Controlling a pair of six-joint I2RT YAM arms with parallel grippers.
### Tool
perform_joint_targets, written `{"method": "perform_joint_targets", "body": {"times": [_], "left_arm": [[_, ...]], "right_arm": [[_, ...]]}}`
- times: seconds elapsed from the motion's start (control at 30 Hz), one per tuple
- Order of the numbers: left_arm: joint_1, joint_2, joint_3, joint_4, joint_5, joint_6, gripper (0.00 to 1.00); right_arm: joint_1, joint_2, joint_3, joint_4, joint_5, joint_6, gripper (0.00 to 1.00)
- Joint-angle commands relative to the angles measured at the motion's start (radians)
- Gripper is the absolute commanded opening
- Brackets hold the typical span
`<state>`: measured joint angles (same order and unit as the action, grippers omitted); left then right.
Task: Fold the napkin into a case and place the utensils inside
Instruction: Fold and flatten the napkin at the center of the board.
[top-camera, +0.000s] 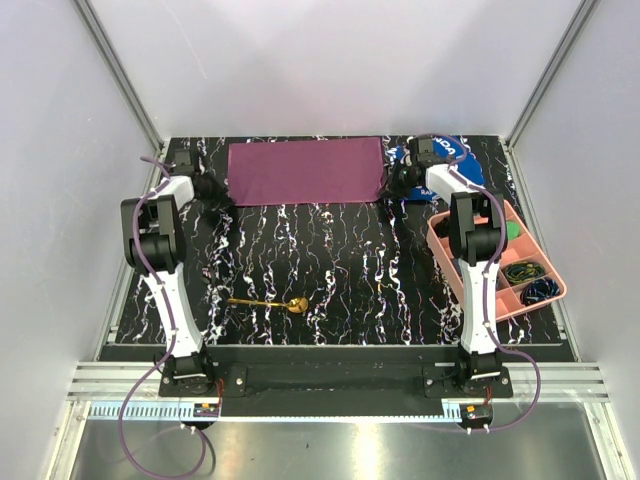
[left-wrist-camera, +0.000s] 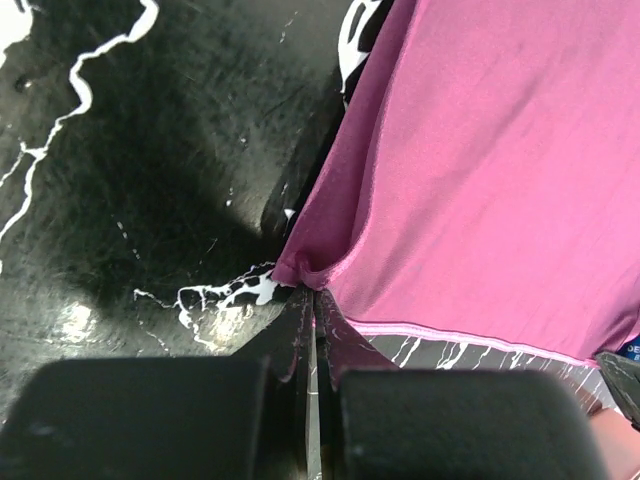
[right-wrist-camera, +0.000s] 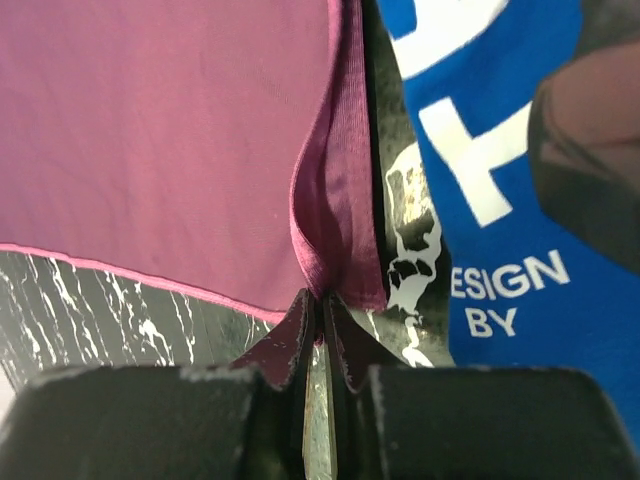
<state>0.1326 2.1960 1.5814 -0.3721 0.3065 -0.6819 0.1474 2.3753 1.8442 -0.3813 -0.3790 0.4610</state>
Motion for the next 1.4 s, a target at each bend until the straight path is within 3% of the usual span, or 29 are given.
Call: {"method": "perform_joint_targets", "body": {"times": [0.0, 0.23, 0.43, 0.6, 0.73, 1.0, 1.37], "left_arm": [[0.009, -0.058, -0.064, -0.048, -0.007, 0.010, 0.00], [0.019, -0.154, -0.210, -0.054, -0.004, -0.010, 0.00], [0.025, -0.347, -0.400, -0.065, 0.017, 0.004, 0.00], [0.033, -0.479, -0.463, -0.070, 0.052, 0.038, 0.00], [0.041, -0.528, -0.411, -0.062, 0.103, 0.013, 0.00], [0.042, -0.469, -0.060, -0.053, 0.121, -0.005, 0.00], [0.042, -0.274, 0.075, 0.343, 0.252, -0.143, 0.00]], "right_arm": [[-0.002, -0.036, -0.040, -0.039, -0.046, 0.010, 0.10], [-0.002, -0.134, -0.209, -0.036, -0.077, -0.005, 0.09], [0.004, -0.342, -0.468, 0.009, -0.095, 0.001, 0.08], [0.004, -0.493, -0.556, 0.022, -0.113, 0.008, 0.08], [0.003, -0.551, -0.469, 0.019, -0.097, 0.022, 0.07], [-0.005, -0.435, -0.113, -0.022, -0.061, -0.001, 0.05], [-0.014, -0.111, 0.392, 0.007, -0.060, -0.021, 0.02]]}}
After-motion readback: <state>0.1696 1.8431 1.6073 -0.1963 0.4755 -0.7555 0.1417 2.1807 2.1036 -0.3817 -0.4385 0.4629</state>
